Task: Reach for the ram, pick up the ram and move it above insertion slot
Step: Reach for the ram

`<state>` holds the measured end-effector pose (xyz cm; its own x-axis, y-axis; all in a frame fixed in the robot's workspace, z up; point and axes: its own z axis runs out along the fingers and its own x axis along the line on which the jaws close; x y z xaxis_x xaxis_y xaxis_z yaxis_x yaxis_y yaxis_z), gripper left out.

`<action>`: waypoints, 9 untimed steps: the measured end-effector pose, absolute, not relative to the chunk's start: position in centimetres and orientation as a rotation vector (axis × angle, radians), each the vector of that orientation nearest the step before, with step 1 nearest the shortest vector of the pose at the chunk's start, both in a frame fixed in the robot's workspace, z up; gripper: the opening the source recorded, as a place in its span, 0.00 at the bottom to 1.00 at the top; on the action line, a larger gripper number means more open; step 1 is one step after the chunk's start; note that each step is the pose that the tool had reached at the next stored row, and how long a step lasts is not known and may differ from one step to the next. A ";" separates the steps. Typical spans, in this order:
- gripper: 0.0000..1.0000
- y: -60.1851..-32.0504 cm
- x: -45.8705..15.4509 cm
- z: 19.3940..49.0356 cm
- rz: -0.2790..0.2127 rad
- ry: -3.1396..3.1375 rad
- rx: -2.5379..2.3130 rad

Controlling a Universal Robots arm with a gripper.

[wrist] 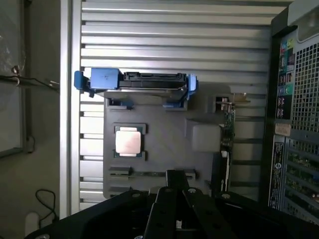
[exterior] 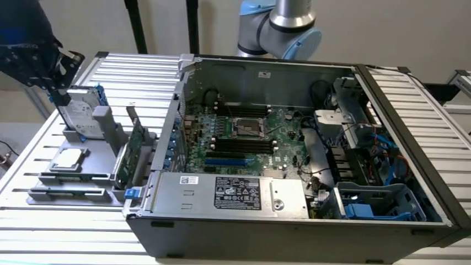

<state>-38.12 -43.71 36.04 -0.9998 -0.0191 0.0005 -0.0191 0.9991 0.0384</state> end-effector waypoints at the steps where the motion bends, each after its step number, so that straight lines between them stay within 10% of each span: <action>1: 0.11 -44.0 -38.2 36.0 -0.060 -3.140 0.030; 9: 0.11 -45.8 -39.1 35.5 -0.054 -3.140 0.030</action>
<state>-39.06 -45.83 35.55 -0.9998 -0.0191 0.0007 -0.0191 0.9992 0.0347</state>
